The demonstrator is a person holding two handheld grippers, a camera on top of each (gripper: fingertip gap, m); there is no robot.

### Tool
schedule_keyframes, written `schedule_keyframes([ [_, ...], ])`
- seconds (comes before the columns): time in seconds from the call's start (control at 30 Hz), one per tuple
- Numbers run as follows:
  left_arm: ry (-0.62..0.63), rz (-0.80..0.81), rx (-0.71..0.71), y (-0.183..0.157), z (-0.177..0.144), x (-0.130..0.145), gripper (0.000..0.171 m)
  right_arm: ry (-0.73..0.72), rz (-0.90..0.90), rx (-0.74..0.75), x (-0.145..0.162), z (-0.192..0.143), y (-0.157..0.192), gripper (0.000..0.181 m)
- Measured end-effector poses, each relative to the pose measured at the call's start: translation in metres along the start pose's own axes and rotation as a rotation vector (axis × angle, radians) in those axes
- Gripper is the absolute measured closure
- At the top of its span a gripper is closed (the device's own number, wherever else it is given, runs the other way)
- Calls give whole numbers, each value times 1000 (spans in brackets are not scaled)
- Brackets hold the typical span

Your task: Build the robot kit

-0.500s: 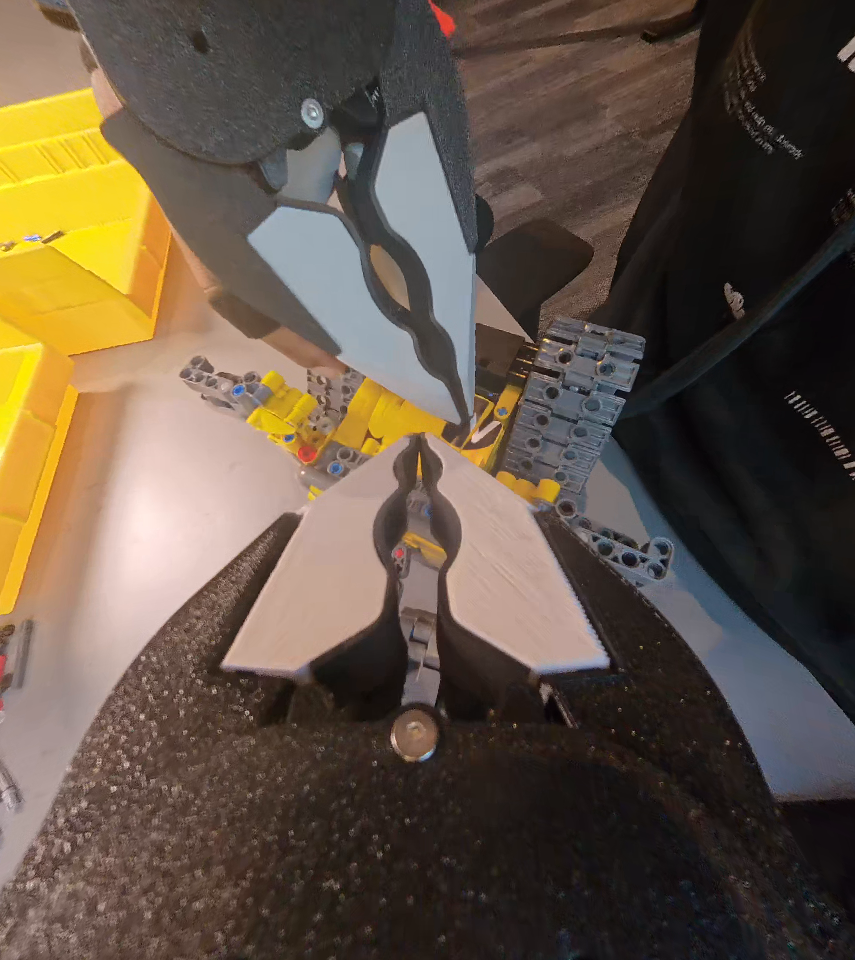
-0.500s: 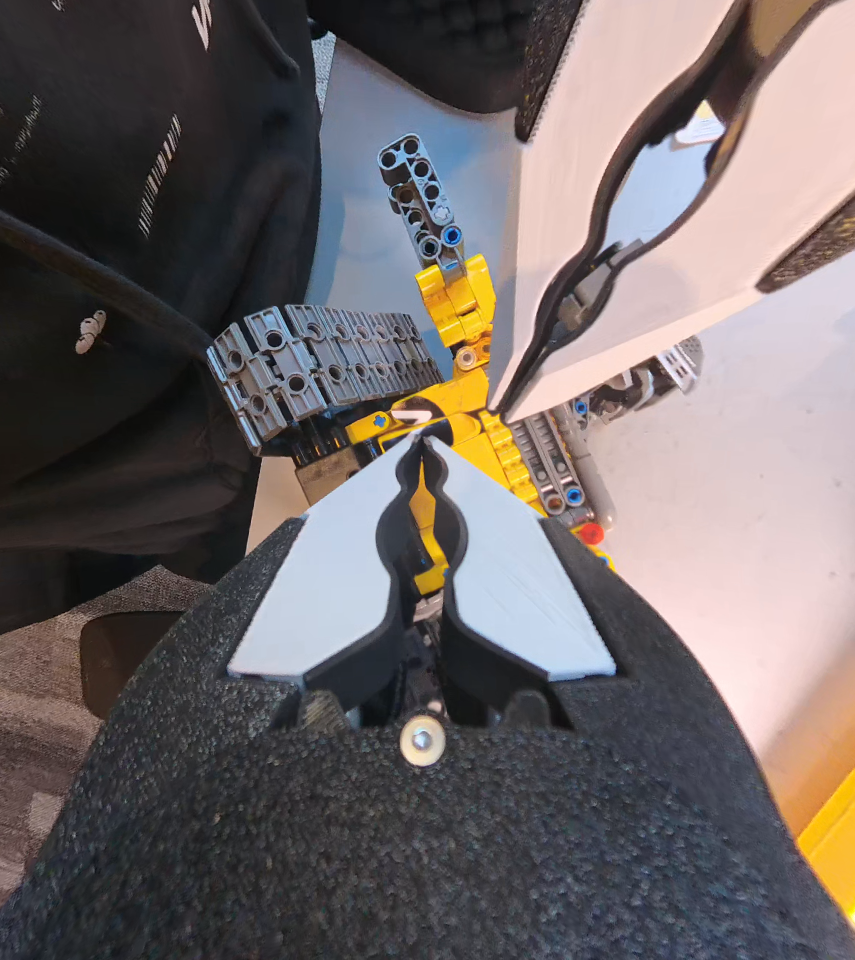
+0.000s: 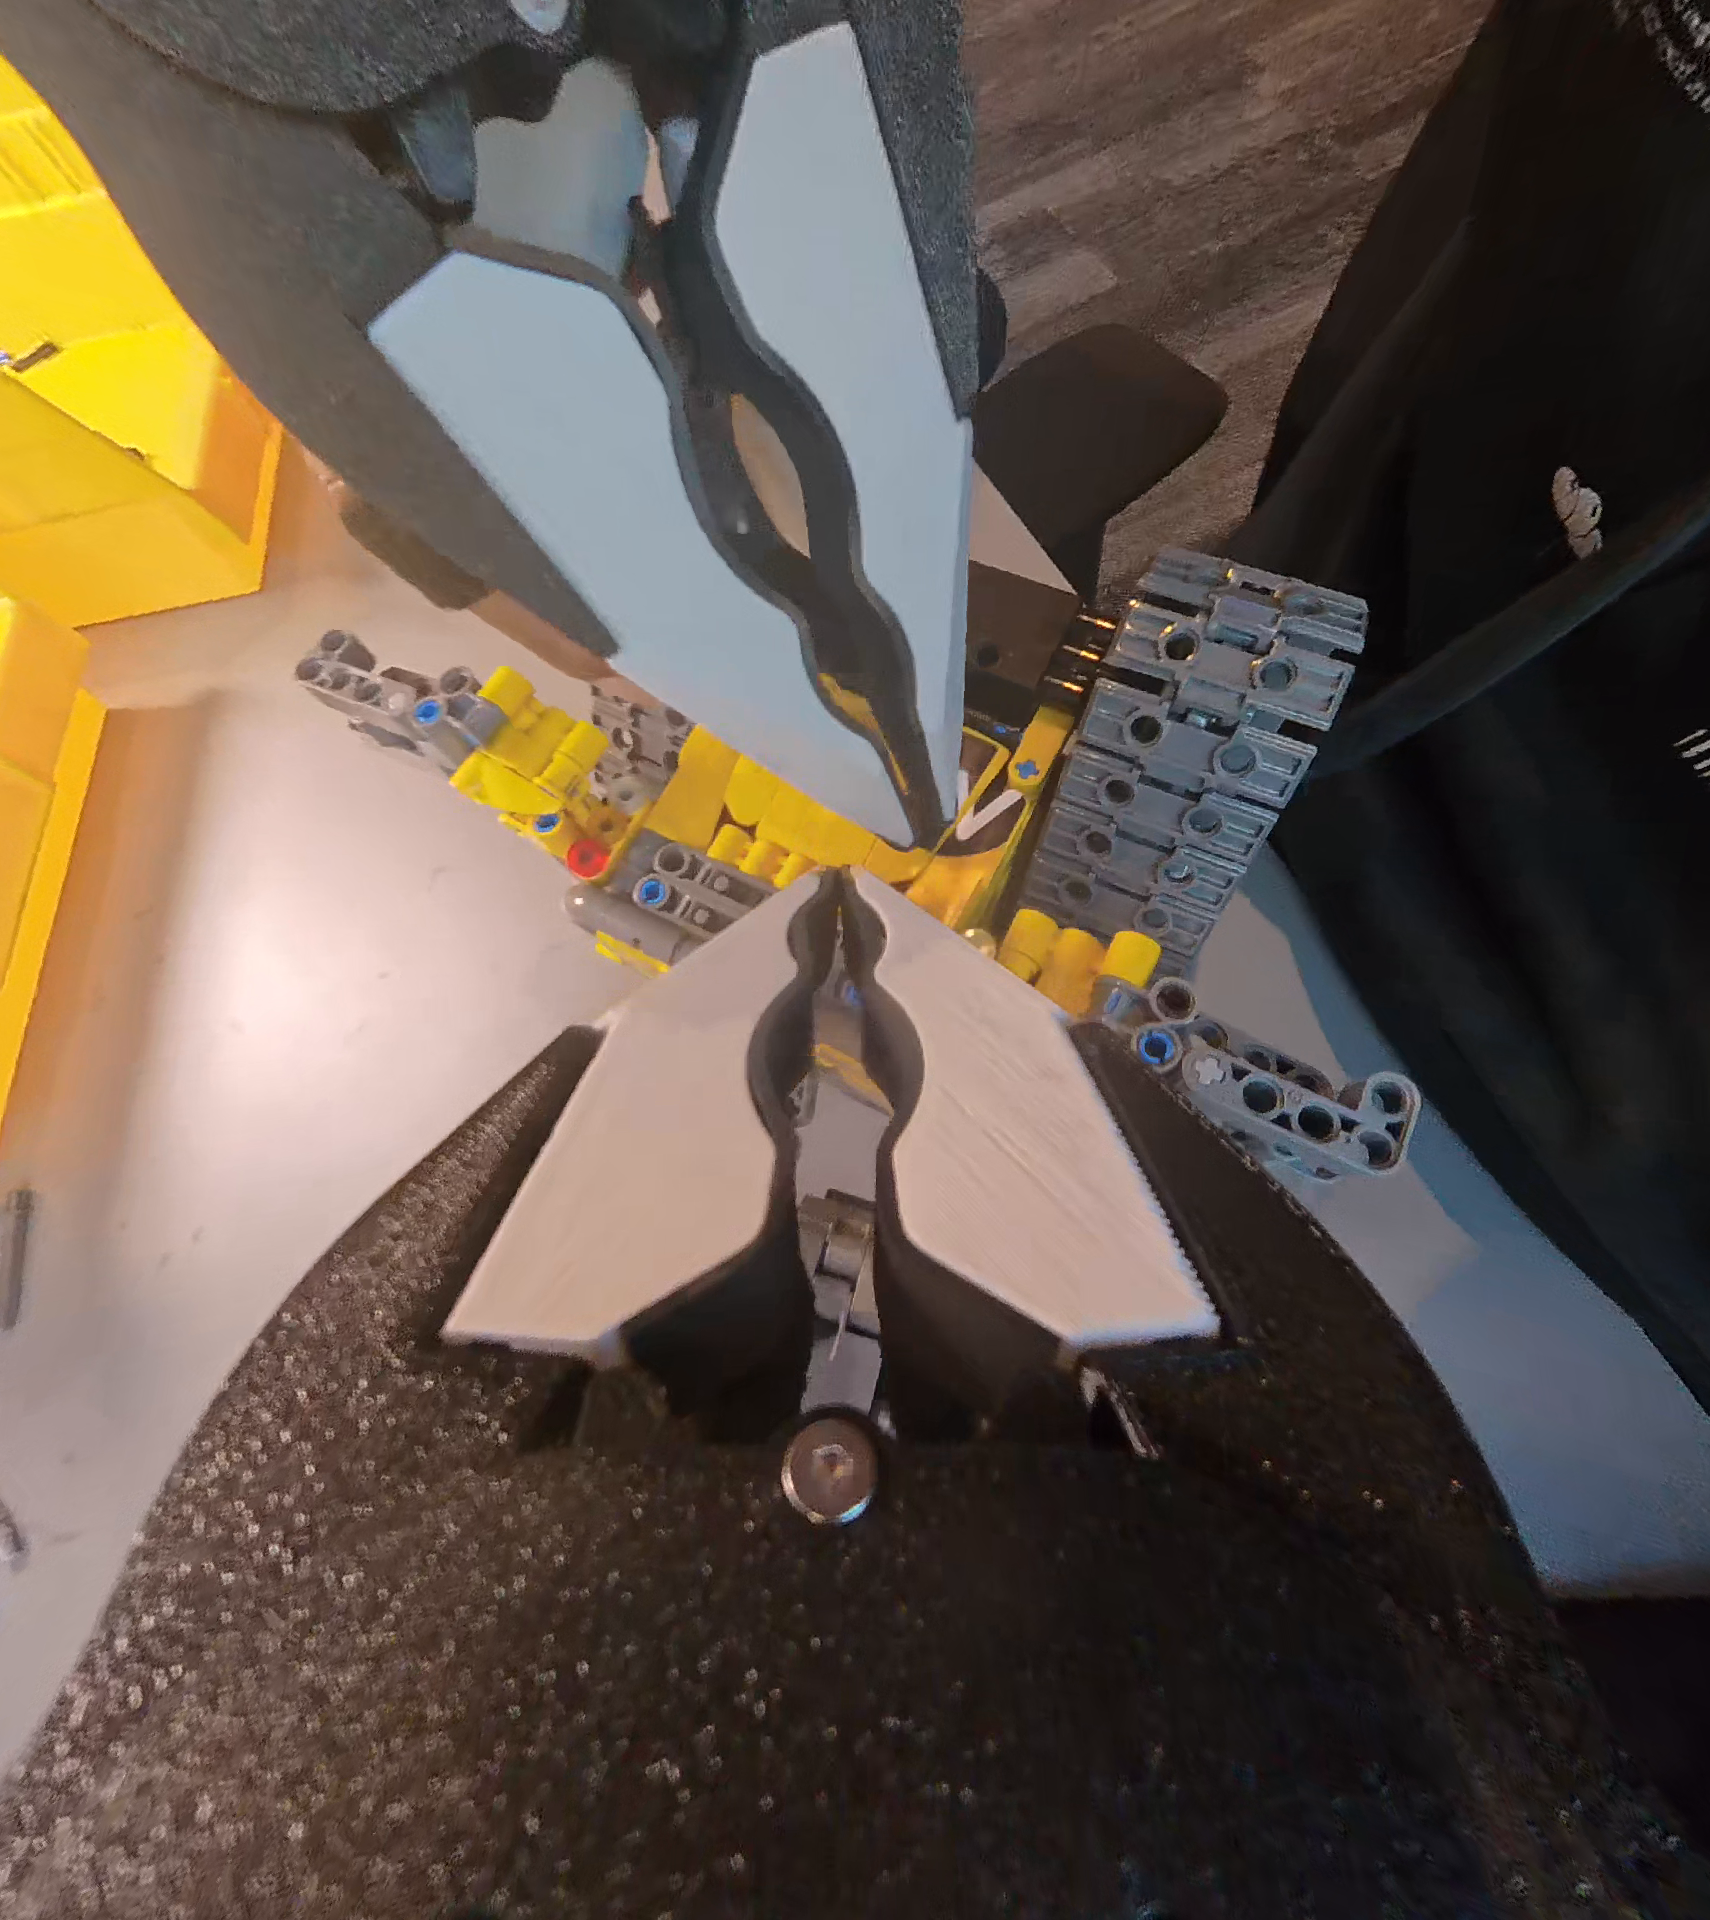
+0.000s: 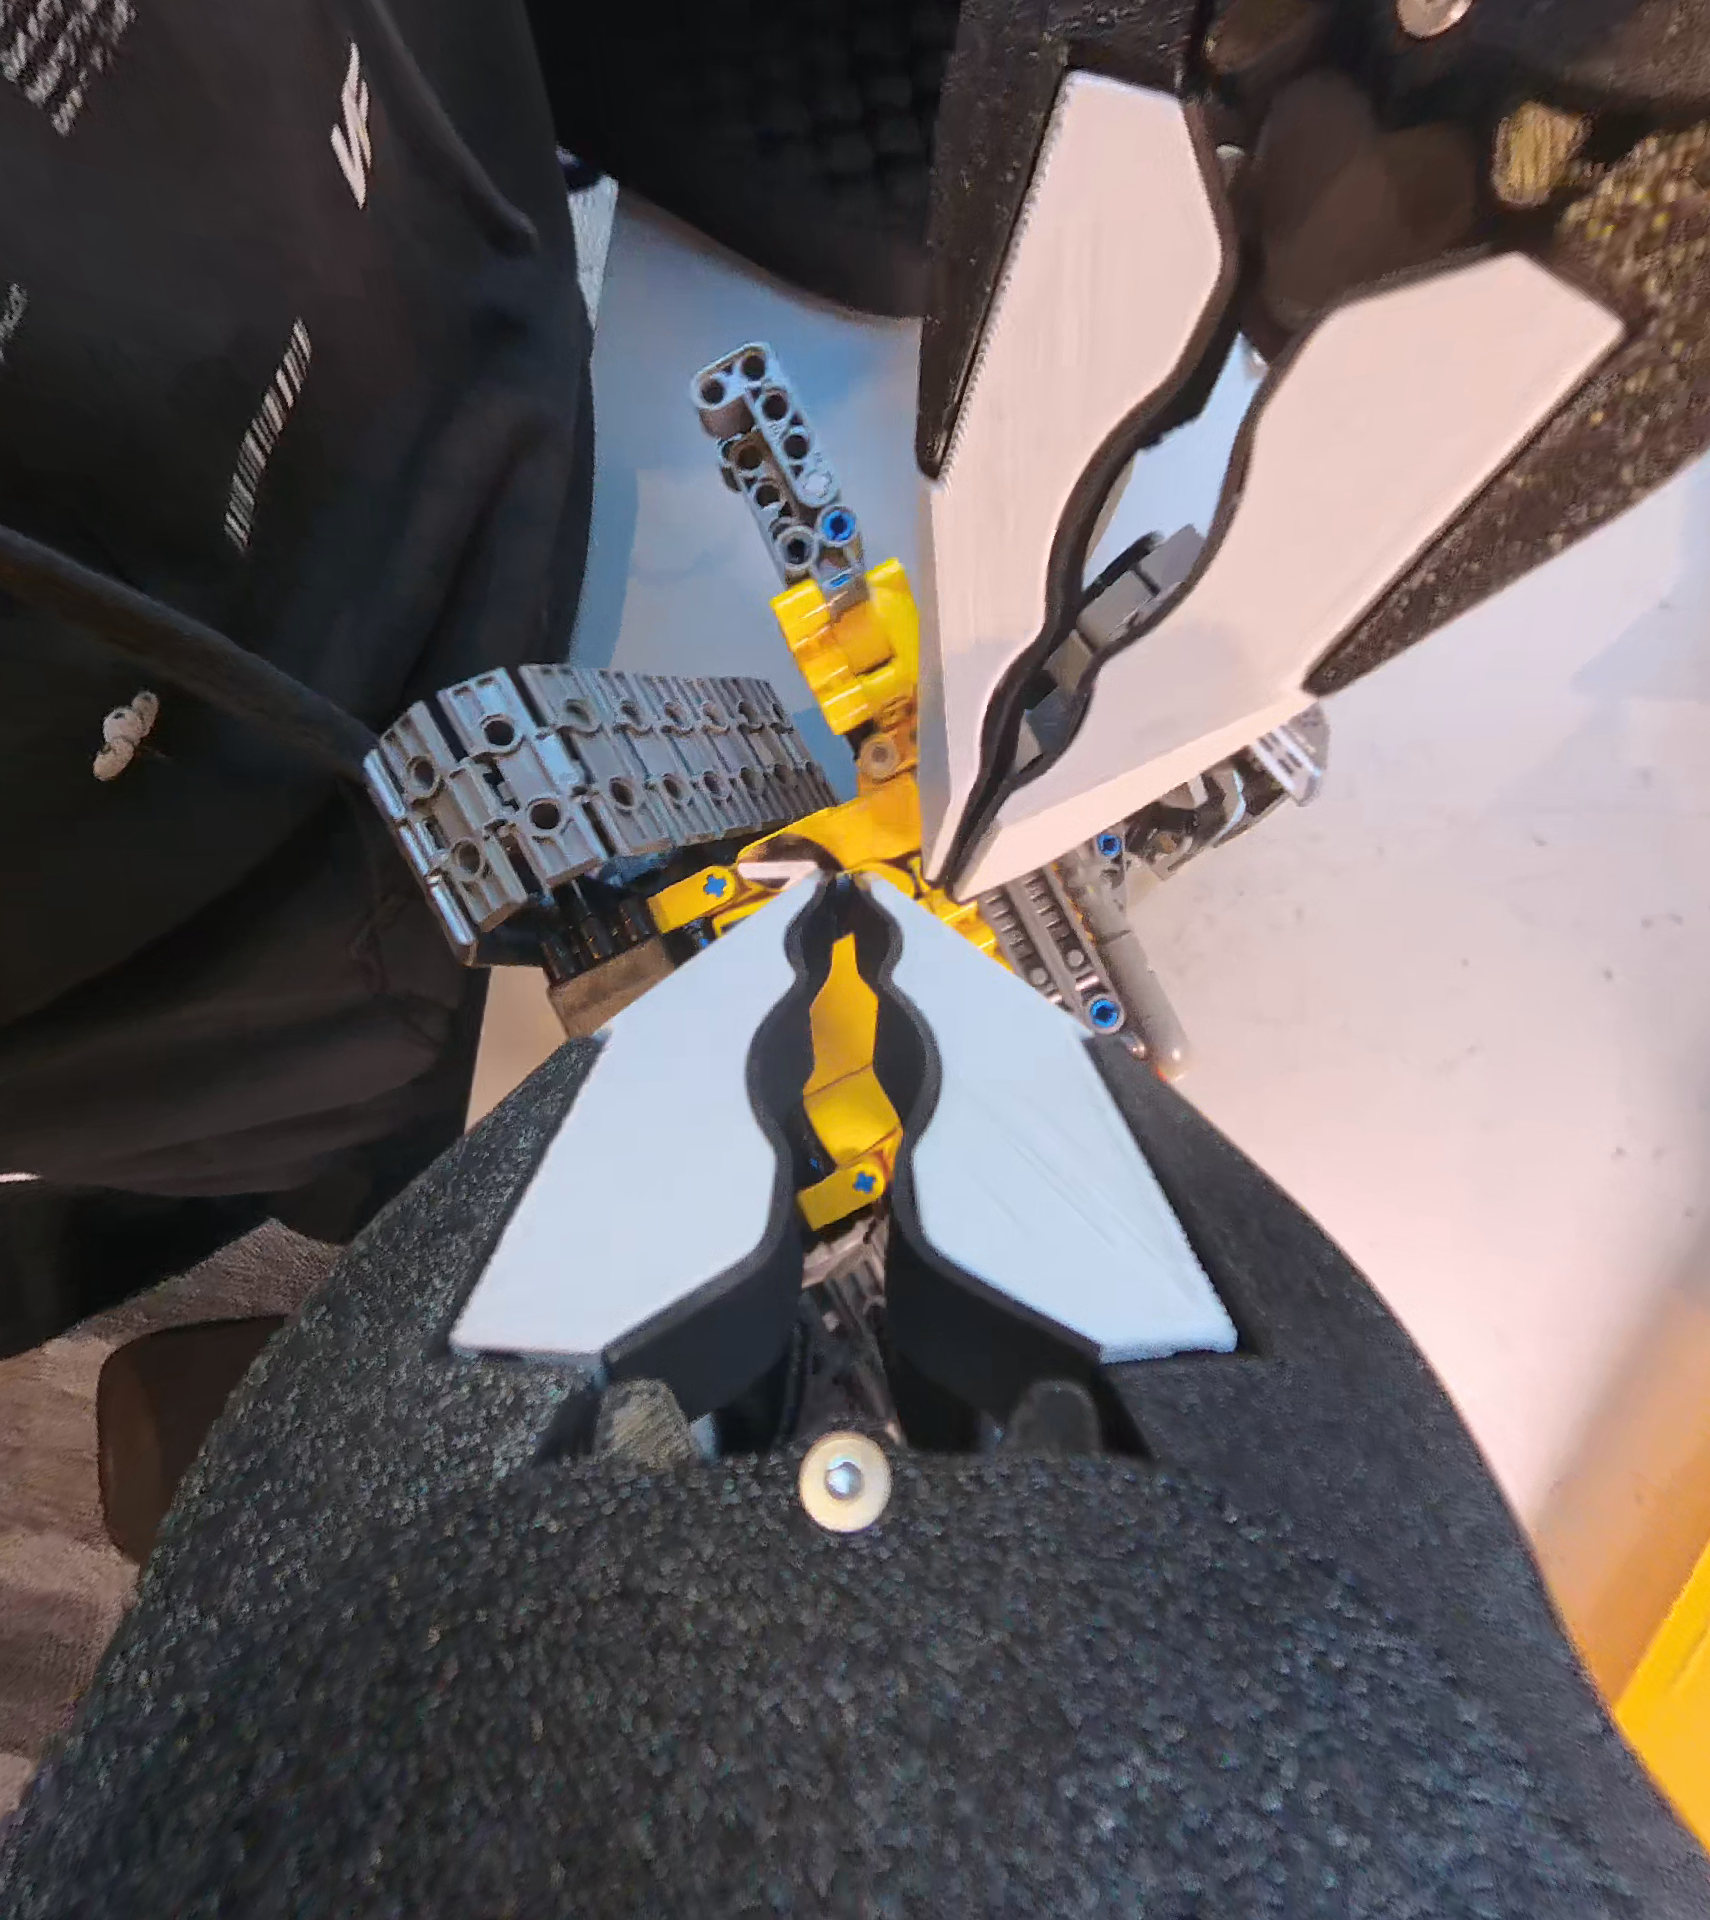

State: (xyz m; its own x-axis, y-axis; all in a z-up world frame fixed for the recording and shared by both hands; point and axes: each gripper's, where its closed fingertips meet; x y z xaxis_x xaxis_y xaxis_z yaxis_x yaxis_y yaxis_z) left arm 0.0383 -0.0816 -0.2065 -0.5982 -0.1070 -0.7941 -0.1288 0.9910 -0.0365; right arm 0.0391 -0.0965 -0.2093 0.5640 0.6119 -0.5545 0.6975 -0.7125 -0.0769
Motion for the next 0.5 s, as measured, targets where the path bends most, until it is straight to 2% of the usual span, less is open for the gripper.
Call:
schedule_keyframes([
  [0.03, -9, -14, -10, 1, -3, 0, 171, -3, 8, 0, 1, 1, -2, 179],
  [0.2, -6, -108, -18, 1, -11, 16, 168, -18, 33, -19, 0, 4, -7, 179],
  [0.33, -31, -157, -4, 1, -12, 18, 166, -15, 72, -38, 0, 6, -13, 181],
  [0.5, -42, -166, 14, 0, -11, 18, 167, 7, 74, 15, 2, 5, -19, 181],
])
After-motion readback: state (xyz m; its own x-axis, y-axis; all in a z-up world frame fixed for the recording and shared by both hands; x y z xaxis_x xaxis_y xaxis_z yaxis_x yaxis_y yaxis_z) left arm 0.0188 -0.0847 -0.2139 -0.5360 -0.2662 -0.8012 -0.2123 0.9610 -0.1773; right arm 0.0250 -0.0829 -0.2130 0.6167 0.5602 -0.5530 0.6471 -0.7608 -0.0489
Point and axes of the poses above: each gripper's, where its closed fingertips meet, z out along the fingers, x out of its underside, y = z × x across the jaws, and after that the axes turned 11 degrees about -z, right-handed
